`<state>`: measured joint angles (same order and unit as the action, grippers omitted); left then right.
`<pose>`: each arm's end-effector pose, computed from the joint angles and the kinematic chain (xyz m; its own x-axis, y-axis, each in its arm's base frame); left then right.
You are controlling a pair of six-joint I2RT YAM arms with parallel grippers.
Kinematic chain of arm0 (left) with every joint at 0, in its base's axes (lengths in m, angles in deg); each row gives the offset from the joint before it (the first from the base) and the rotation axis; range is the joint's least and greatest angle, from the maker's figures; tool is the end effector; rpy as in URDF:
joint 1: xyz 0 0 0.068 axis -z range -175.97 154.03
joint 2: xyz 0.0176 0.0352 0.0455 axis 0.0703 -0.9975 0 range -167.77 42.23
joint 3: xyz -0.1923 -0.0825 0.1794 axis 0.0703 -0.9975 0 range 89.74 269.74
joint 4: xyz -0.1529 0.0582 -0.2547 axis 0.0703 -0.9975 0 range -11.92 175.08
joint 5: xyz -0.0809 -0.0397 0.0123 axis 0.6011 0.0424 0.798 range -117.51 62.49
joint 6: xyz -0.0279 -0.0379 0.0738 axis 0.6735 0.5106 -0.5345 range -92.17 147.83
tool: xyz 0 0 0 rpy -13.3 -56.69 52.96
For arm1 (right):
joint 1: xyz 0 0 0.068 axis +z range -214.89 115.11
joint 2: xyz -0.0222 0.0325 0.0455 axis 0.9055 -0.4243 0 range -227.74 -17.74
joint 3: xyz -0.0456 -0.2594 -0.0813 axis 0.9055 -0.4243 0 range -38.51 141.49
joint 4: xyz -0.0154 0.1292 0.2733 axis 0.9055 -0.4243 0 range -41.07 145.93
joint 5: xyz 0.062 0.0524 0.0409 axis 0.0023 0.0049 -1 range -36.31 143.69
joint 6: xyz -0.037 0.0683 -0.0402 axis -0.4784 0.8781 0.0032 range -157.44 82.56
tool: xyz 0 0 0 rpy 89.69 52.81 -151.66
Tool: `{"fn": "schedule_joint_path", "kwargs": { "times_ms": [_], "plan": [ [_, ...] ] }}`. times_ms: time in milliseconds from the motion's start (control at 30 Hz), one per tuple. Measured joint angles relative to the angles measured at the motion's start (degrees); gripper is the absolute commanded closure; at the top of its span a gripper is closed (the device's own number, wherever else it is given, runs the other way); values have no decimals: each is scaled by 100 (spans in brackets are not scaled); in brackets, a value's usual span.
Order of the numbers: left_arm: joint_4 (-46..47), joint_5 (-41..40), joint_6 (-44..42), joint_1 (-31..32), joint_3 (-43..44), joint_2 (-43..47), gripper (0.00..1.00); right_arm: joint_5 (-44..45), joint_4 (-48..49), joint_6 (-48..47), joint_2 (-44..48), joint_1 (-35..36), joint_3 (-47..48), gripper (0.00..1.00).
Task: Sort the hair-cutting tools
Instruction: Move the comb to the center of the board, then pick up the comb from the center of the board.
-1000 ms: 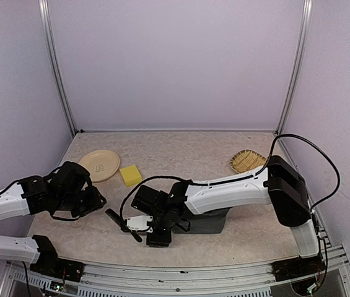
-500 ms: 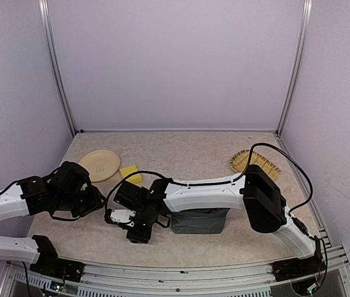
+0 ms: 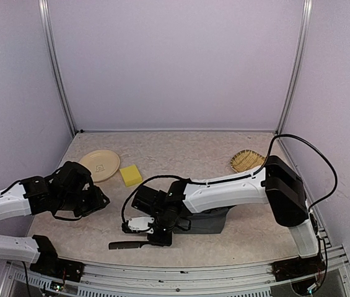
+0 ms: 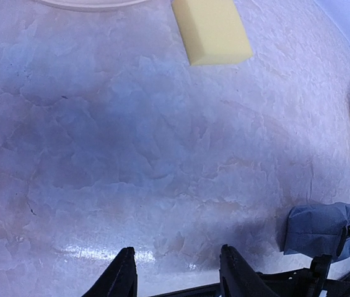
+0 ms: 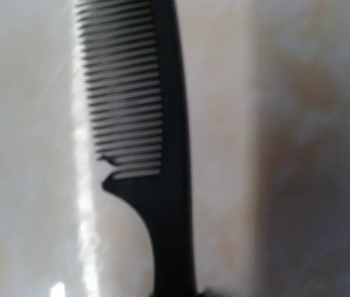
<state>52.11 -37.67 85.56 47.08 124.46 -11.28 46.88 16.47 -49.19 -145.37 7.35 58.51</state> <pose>0.1898 -0.1586 0.1737 -0.8072 -0.3849 -0.4475 -0.1692 0.8772 -0.4493 0.1479 0.4918 0.0876 -0.0856 -0.9305 -0.3563 -0.9963 0.0764 0.0398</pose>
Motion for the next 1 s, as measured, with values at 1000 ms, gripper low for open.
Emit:
{"fn": "schedule_joint_path", "kwargs": {
  "times_ms": [1000],
  "plan": [
    [404,225,-280,0,136,-940,58,302,-732,-752,1056,166,-1497,68]
  ]
}}
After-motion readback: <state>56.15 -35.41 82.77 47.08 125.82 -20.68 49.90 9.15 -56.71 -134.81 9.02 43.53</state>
